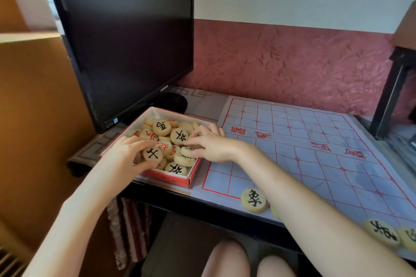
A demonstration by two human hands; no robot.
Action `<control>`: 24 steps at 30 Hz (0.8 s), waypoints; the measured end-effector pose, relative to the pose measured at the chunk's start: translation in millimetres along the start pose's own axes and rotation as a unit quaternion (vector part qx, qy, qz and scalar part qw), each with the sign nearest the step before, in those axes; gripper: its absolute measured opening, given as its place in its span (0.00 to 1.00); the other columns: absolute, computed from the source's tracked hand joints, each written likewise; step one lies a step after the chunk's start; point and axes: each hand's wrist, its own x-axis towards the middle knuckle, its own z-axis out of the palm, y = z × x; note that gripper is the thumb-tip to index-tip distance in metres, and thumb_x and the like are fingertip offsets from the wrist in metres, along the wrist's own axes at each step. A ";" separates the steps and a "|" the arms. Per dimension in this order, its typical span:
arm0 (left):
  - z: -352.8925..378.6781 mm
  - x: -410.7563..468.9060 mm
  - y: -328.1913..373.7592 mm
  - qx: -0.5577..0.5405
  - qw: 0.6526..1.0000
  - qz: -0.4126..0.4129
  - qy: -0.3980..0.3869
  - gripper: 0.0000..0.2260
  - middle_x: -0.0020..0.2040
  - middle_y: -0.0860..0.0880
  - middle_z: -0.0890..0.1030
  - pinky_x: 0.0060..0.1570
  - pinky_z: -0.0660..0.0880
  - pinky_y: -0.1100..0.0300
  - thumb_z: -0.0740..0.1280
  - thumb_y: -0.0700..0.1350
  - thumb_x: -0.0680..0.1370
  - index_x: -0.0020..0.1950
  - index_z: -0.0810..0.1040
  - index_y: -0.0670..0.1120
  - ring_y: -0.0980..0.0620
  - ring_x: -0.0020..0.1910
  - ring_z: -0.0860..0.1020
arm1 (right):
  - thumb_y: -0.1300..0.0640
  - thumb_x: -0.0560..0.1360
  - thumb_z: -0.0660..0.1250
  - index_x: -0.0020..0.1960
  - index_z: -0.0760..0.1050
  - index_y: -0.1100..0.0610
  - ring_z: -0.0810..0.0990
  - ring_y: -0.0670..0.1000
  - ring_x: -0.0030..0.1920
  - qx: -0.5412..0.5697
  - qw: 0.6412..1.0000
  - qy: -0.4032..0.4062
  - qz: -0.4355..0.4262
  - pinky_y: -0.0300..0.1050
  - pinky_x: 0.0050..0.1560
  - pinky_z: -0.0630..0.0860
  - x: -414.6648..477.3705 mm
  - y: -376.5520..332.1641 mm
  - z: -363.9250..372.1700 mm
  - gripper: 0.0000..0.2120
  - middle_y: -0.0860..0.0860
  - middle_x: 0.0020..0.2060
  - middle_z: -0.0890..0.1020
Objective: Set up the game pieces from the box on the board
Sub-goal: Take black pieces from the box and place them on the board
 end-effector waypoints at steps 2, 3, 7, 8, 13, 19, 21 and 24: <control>-0.2 -0.3 -0.4 -0.002 1.000 0.006 -0.001 0.24 0.63 0.50 0.75 0.63 0.69 0.52 0.71 0.51 0.70 0.65 0.73 0.52 0.50 0.64 0.70 | 0.46 0.79 0.56 0.72 0.64 0.44 0.52 0.56 0.69 -0.016 0.999 -0.027 0.008 0.52 0.72 0.45 4.3 1.9 -4.0 0.21 0.49 0.69 0.61; -0.5 -0.3 -0.2 0.000 1.000 0.008 -0.004 0.24 0.64 0.50 0.75 0.64 0.68 0.52 0.70 0.51 0.70 0.66 0.72 0.52 0.51 0.64 0.69 | 0.44 0.78 0.57 0.71 0.65 0.44 0.53 0.56 0.68 -0.020 0.999 -0.035 0.009 0.51 0.71 0.46 5.7 2.0 -6.2 0.21 0.48 0.68 0.61; -2.1 0.1 1.8 0.001 1.000 0.004 -0.006 0.24 0.63 0.50 0.76 0.63 0.69 0.53 0.71 0.52 0.70 0.65 0.73 0.52 0.51 0.63 0.69 | 0.43 0.75 0.62 0.65 0.71 0.47 0.54 0.55 0.66 -0.001 1.000 -0.016 -0.002 0.47 0.67 0.50 10.2 4.2 -5.8 0.20 0.49 0.65 0.62; -2.1 0.0 2.1 -0.003 1.000 0.000 -0.001 0.24 0.62 0.50 0.76 0.62 0.69 0.53 0.71 0.52 0.69 0.65 0.74 0.52 0.51 0.62 0.70 | 0.43 0.74 0.64 0.63 0.72 0.48 0.54 0.54 0.67 0.013 1.000 -0.002 -0.006 0.47 0.66 0.50 10.1 5.5 -3.3 0.19 0.49 0.66 0.62; -0.8 -3.6 11.5 -0.025 0.998 -0.009 0.057 0.24 0.58 0.50 0.77 0.56 0.72 0.55 0.73 0.52 0.68 0.63 0.75 0.50 0.51 0.59 0.73 | 0.46 0.70 0.71 0.58 0.72 0.50 0.59 0.48 0.66 0.170 0.979 0.104 -0.033 0.44 0.67 0.58 0.8 11.7 5.3 0.19 0.47 0.63 0.66; 9.1 -4.5 39.8 -0.088 0.992 0.031 0.089 0.20 0.52 0.57 0.76 0.47 0.68 0.67 0.73 0.55 0.66 0.57 0.78 0.54 0.60 0.51 0.72 | 0.54 0.70 0.72 0.58 0.71 0.51 0.75 0.41 0.47 0.263 0.953 0.145 -0.040 0.39 0.51 0.74 -31.4 14.2 -5.4 0.19 0.44 0.50 0.76; 13.9 -5.4 51.1 -0.110 0.990 0.048 0.076 0.20 0.52 0.59 0.76 0.45 0.67 0.71 0.73 0.55 0.66 0.57 0.77 0.55 0.61 0.49 0.73 | 0.56 0.70 0.72 0.58 0.71 0.51 0.76 0.43 0.51 0.250 0.954 0.161 -0.039 0.38 0.54 0.73 -46.2 21.6 -9.0 0.19 0.46 0.53 0.77; 24.5 -6.6 74.0 -0.157 0.983 0.082 0.050 0.19 0.50 0.60 0.76 0.43 0.68 0.76 0.73 0.55 0.66 0.55 0.78 0.55 0.64 0.47 0.74 | 0.57 0.70 0.72 0.59 0.73 0.51 0.75 0.44 0.54 0.227 0.957 0.181 -0.021 0.36 0.55 0.72 -74.0 37.2 -13.3 0.18 0.46 0.54 0.78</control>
